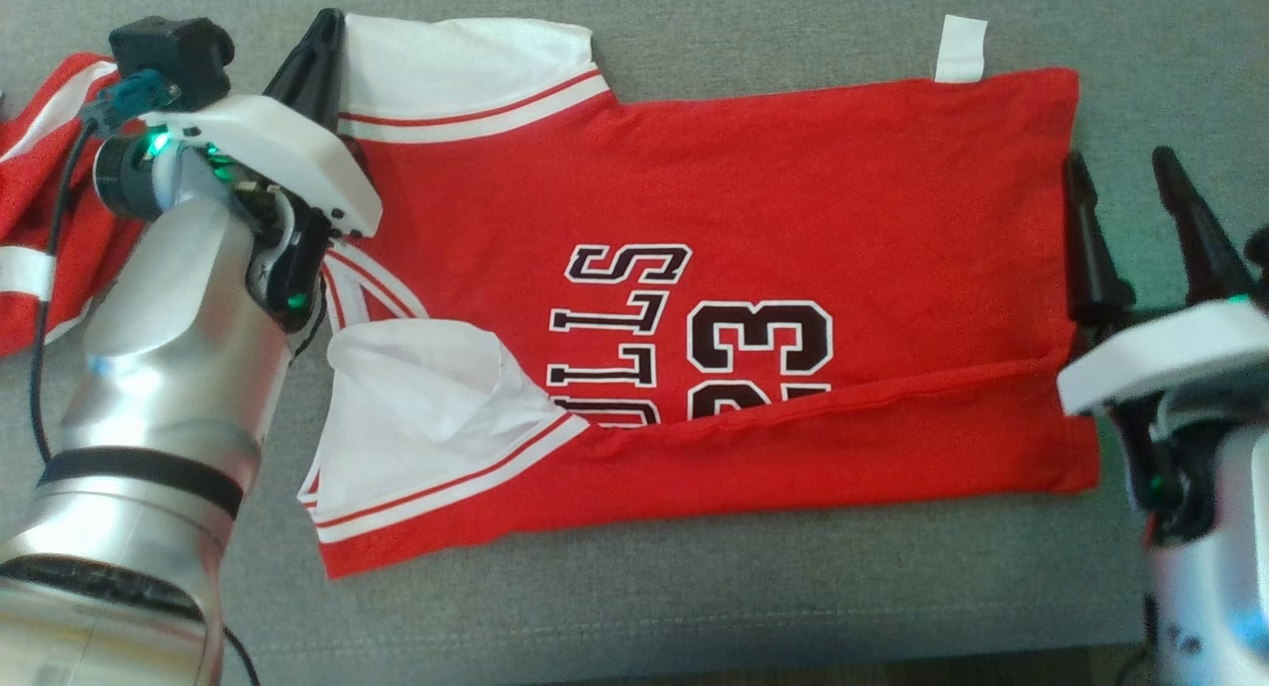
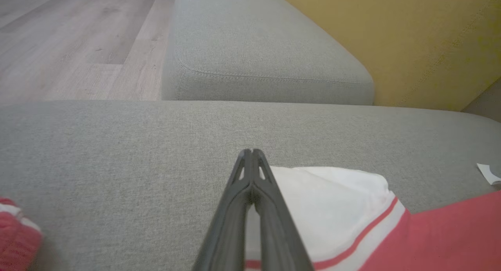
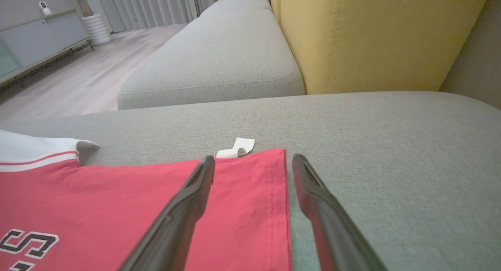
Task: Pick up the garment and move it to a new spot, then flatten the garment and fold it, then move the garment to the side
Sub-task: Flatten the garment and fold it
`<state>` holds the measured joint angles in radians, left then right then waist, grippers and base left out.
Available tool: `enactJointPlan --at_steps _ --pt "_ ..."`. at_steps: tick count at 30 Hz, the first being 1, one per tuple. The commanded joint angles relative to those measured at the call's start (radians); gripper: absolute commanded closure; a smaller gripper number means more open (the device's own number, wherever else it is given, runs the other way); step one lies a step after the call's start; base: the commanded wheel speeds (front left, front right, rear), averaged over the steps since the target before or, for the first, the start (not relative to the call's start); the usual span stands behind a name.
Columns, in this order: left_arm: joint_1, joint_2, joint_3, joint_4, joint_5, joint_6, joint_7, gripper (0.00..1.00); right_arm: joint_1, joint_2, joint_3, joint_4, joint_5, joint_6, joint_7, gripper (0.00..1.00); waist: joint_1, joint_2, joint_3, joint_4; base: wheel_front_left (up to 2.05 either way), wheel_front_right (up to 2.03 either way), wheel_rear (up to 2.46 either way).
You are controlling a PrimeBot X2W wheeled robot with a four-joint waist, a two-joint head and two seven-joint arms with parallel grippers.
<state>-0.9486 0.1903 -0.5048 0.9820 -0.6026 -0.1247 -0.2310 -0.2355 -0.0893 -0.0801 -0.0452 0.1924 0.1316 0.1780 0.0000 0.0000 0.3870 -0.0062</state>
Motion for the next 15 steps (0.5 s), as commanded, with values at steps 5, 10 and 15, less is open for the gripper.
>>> enactJointPlan --at_steps 5,10,15 --pt "-0.032 0.022 0.003 -0.043 -0.001 -0.006 -0.020 1.00 -0.154 -0.073 0.001 0.150 0.022 -0.001 0.032 0.00 0.0000 0.0000 0.017 0.023 0.00 0.00 0.00" --pt "-0.042 0.003 -0.025 -0.059 -0.003 -0.006 -0.023 1.00 -0.287 -0.103 -0.004 0.333 0.051 -0.001 0.033 0.00 0.0000 0.0000 0.040 0.048 0.00 0.00 0.00" --pt "-0.046 -0.005 -0.047 -0.065 -0.009 -0.006 -0.026 1.00 -0.388 -0.119 0.009 0.488 0.070 -0.001 0.054 0.00 0.0000 0.0000 0.048 0.064 0.00 0.00 0.00"
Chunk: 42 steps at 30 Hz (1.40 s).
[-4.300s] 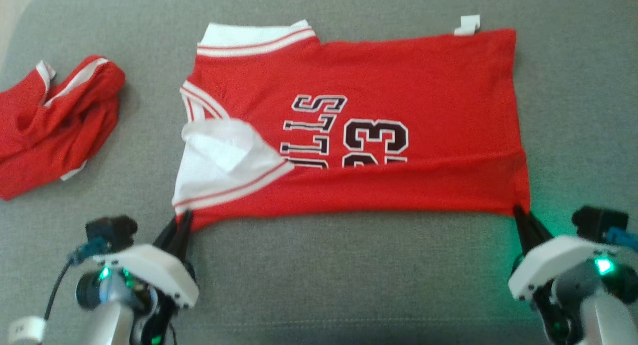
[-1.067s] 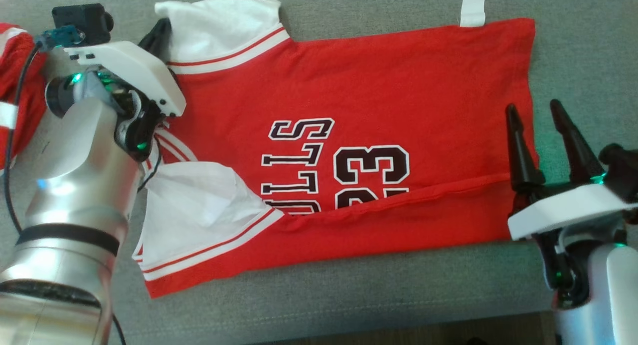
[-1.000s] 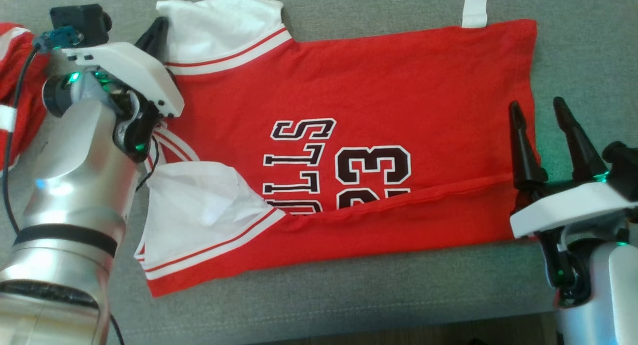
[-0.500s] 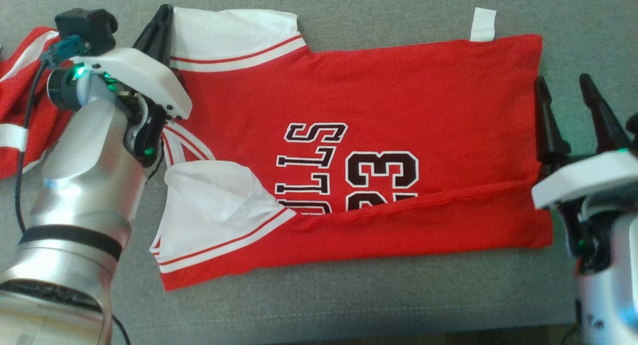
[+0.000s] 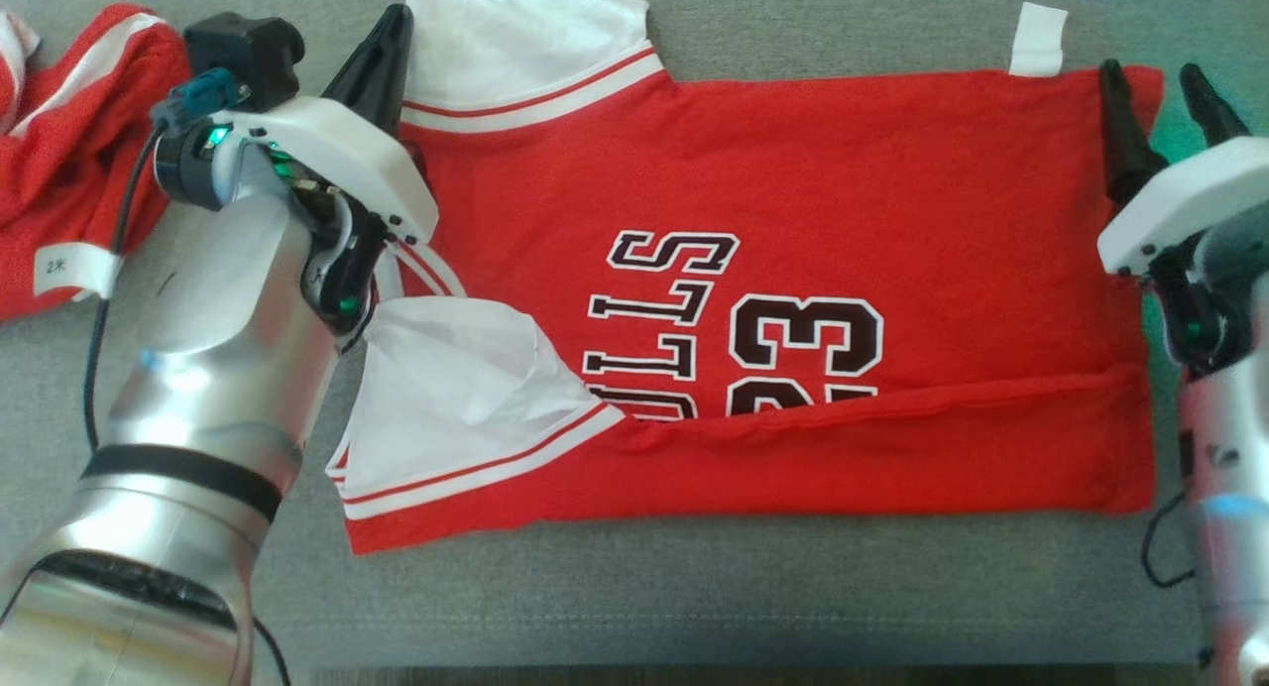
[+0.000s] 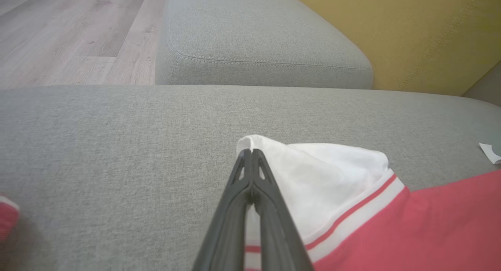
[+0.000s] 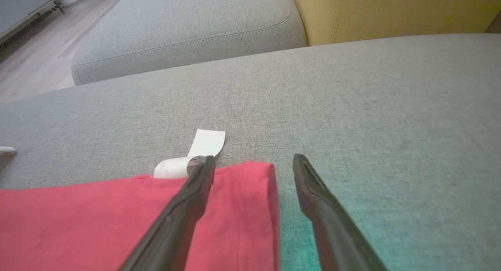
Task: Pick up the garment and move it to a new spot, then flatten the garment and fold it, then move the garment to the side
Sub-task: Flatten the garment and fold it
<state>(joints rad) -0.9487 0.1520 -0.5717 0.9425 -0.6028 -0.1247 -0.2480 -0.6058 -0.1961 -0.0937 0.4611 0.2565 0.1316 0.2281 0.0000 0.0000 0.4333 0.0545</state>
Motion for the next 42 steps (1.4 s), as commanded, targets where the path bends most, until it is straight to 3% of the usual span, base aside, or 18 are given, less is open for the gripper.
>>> enactJointPlan --at_steps 1,3,11,24,35,42 --pt "-0.046 0.033 0.017 -0.025 -0.010 -0.006 -0.009 1.00 -0.031 -0.013 0.027 0.009 0.013 -0.001 0.012 0.10 0.0000 0.0000 0.002 0.004 0.00 0.00 0.00" --pt "-0.045 0.031 0.012 -0.026 -0.013 -0.006 -0.010 1.00 -0.051 -0.018 0.036 0.047 0.023 -0.001 0.018 1.00 0.0000 0.0000 0.002 0.008 0.00 0.00 0.00" --pt "-0.036 0.059 0.050 -0.112 0.001 -0.001 -0.013 1.00 -0.057 -0.034 0.038 0.029 0.053 -0.001 -0.080 1.00 0.0000 0.0000 -0.003 0.012 0.00 0.00 0.00" --pt "0.230 0.115 0.151 -0.483 0.085 0.040 -0.014 1.00 0.166 -0.034 0.054 -0.246 0.090 -0.001 -0.126 1.00 0.0000 0.0000 -0.033 0.004 0.00 0.00 0.00" --pt "0.604 0.172 0.185 -0.811 0.133 0.141 -0.014 1.00 0.401 0.006 0.001 -0.405 0.085 -0.001 -0.071 1.00 0.0000 0.0000 -0.033 0.003 0.00 0.00 0.00" --pt "0.767 0.182 0.191 -0.922 0.109 0.192 0.001 1.00 0.482 0.039 -0.042 -0.438 0.071 -0.001 -0.062 1.00 0.0000 0.0000 -0.049 0.005 0.00 0.00 0.00"
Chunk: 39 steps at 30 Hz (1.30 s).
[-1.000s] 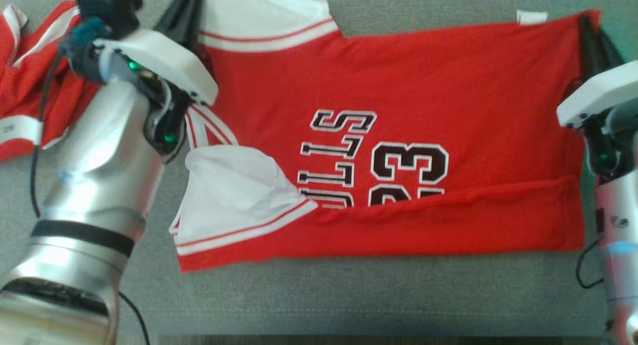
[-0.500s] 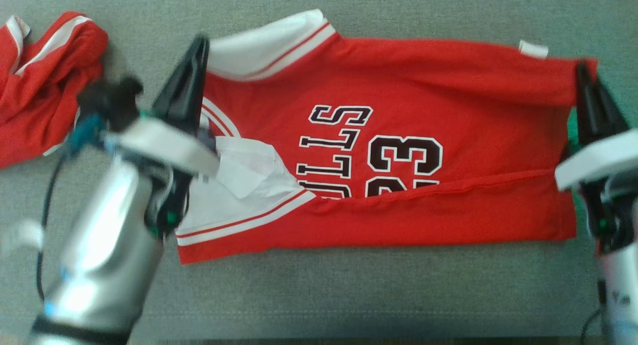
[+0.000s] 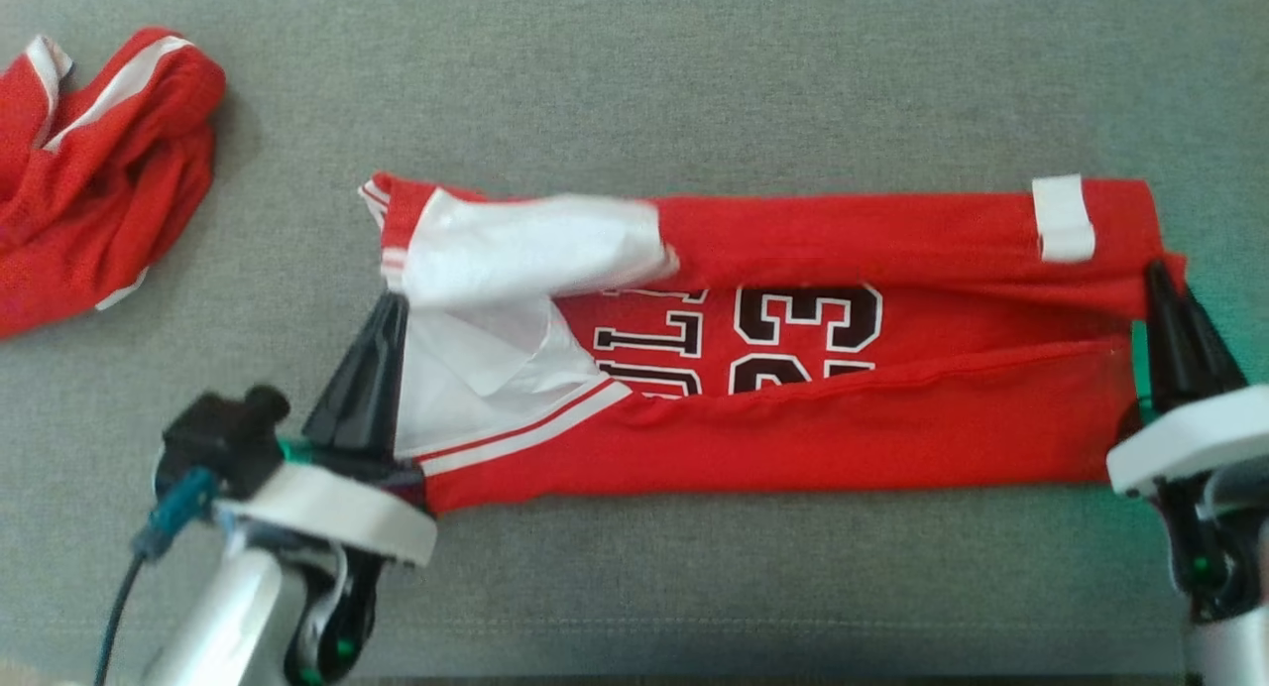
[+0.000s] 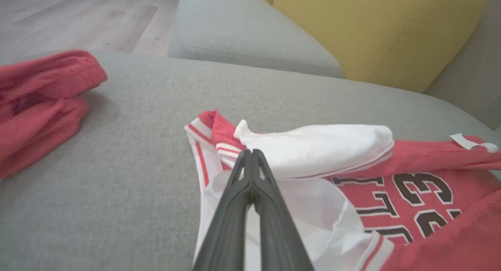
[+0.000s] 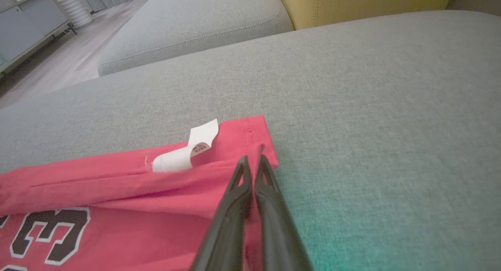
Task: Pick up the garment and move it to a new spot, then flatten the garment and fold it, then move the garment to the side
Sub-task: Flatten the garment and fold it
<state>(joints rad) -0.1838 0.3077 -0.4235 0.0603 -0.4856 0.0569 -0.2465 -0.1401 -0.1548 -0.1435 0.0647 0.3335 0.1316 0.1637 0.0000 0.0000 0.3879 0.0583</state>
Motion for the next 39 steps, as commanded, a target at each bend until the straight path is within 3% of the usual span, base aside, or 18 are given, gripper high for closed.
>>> enactJointPlan --at_steps 1,6,7,8,9,10,12,16,26,39 --pt "0.019 0.026 0.043 -0.048 -0.014 0.016 0.004 1.00 0.026 0.002 0.003 -0.044 -0.008 -0.001 0.004 1.00 0.0000 0.0000 -0.007 0.002 0.00 0.00 0.00" --pt "0.078 0.021 0.036 -0.045 -0.047 0.025 0.035 1.00 0.070 0.024 -0.011 -0.065 -0.032 -0.001 -0.002 1.00 0.0000 0.0000 -0.019 -0.001 0.00 0.00 0.00" --pt "0.082 0.019 0.031 -0.034 -0.055 0.020 0.043 1.00 0.075 0.027 -0.009 -0.073 -0.034 -0.001 -0.008 0.87 0.0000 0.0000 -0.021 0.000 0.00 0.00 0.00" --pt "0.082 0.019 0.031 -0.034 -0.055 0.020 0.043 1.00 0.075 0.027 -0.009 -0.073 -0.034 -0.001 -0.008 0.87 0.0000 0.0000 -0.021 0.000 0.00 0.00 0.00" --pt "0.083 0.016 0.027 -0.024 -0.061 0.015 0.046 1.00 0.080 0.029 -0.007 -0.078 -0.039 -0.001 -0.011 0.53 0.0000 0.0000 -0.025 0.000 0.00 0.00 0.00" --pt "0.084 0.011 0.022 -0.013 -0.071 0.009 0.054 0.84 0.087 0.029 -0.006 -0.080 -0.052 -0.001 -0.007 0.00 0.0000 0.0000 -0.028 -0.001 0.00 0.00 0.00" --pt "0.084 0.002 0.015 0.019 -0.088 0.001 0.068 0.00 0.103 0.037 -0.008 -0.099 -0.081 -0.001 -0.012 0.00 0.0000 0.0000 -0.041 -0.005 0.00 0.00 0.00" --pt "0.088 -0.003 0.028 0.035 -0.081 0.023 0.046 0.00 0.123 0.052 -0.009 -0.143 -0.116 -0.001 -0.029 0.00 0.0000 0.0000 -0.065 -0.012 0.00 0.00 0.00" --pt "0.099 0.003 0.111 -0.066 -0.005 0.131 -0.006 0.00 0.122 0.077 0.045 -0.245 -0.173 -0.001 -0.059 0.00 0.0000 0.0000 -0.135 -0.029 0.00 0.00 0.00" --pt "0.119 0.012 0.147 -0.075 0.011 0.180 -0.010 0.00 0.146 0.085 0.116 -0.238 -0.180 -0.001 -0.052 0.00 0.0000 0.0000 -0.191 -0.035 0.00 0.00 0.00"
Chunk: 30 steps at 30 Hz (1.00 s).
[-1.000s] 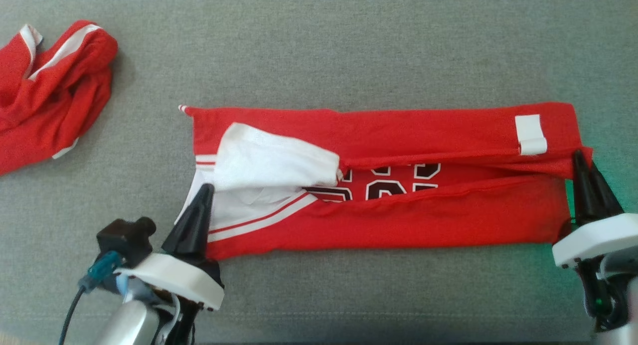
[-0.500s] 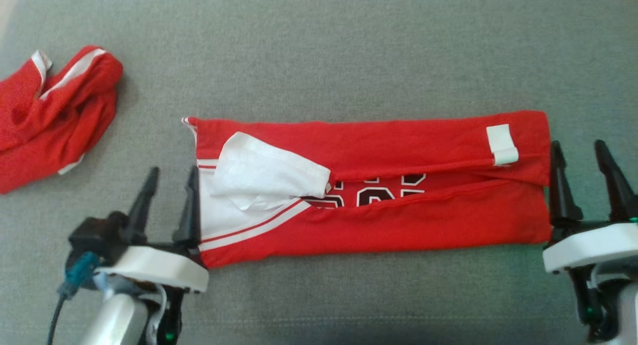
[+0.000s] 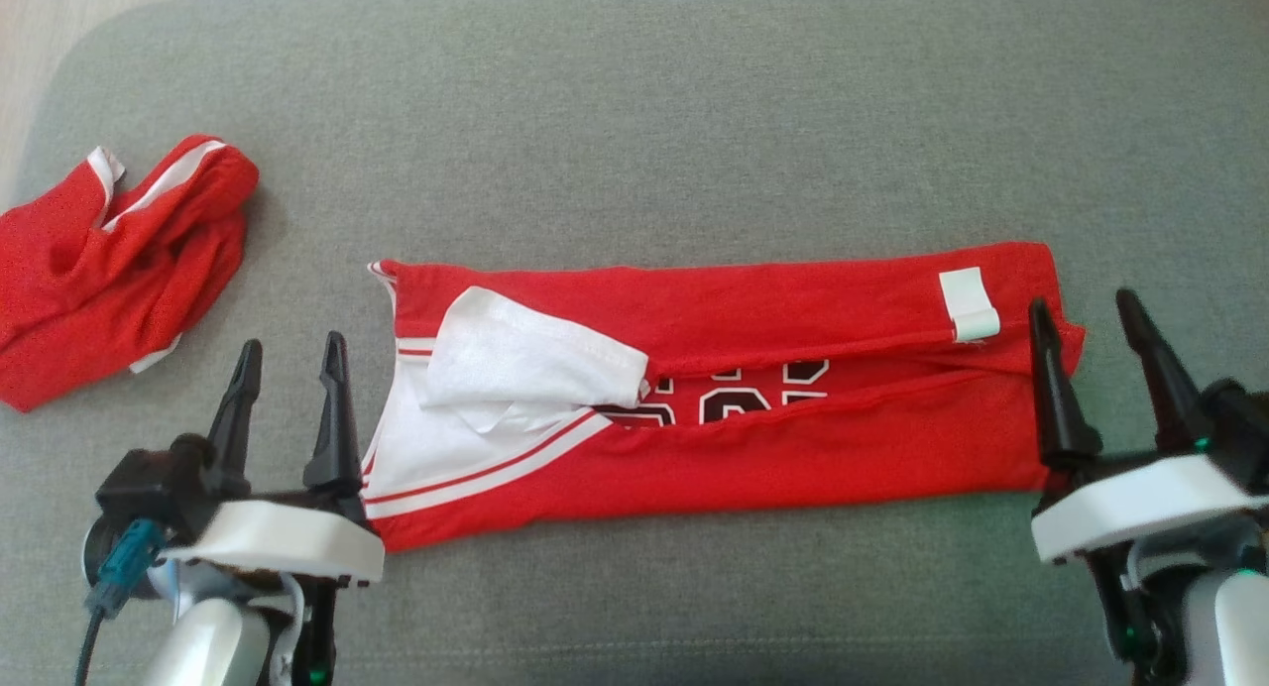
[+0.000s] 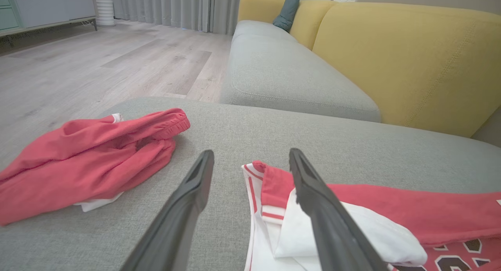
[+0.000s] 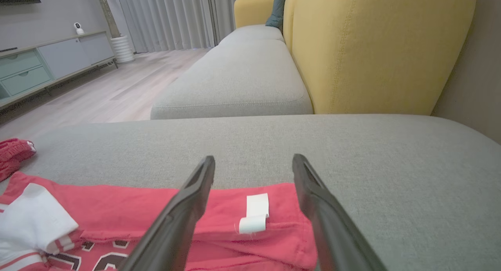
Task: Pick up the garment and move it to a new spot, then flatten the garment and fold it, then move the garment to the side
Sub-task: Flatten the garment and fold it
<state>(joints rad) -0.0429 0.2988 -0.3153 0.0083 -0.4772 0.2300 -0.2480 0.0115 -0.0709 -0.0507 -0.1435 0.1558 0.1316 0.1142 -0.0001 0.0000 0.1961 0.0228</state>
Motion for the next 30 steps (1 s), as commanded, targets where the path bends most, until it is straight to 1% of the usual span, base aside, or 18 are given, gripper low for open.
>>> enactJointPlan --at_steps 1,20,25,30 --pt "-0.024 0.021 0.037 -0.021 0.004 0.007 -0.008 0.00 -0.005 0.002 0.023 -0.029 -0.001 -0.001 -0.002 0.00 0.0001 0.0000 0.001 0.000 0.00 0.00 0.00" --pt "-0.055 0.024 0.014 -0.002 0.015 0.002 -0.008 0.00 -0.013 0.007 0.017 -0.002 0.009 -0.001 0.001 0.00 0.0001 0.0000 0.016 0.004 0.00 0.00 0.00" --pt "-0.076 0.022 0.006 -0.011 0.018 0.000 -0.006 0.00 -0.036 0.007 -0.004 0.024 0.014 -0.001 0.010 0.00 0.0001 0.0000 0.051 0.009 0.00 0.00 0.00" --pt "-0.119 0.013 -0.004 -0.002 0.022 -0.017 -0.008 0.00 -0.101 -0.010 -0.047 0.082 0.015 -0.001 0.008 0.00 0.0001 0.0000 0.106 0.018 0.00 0.00 0.00"
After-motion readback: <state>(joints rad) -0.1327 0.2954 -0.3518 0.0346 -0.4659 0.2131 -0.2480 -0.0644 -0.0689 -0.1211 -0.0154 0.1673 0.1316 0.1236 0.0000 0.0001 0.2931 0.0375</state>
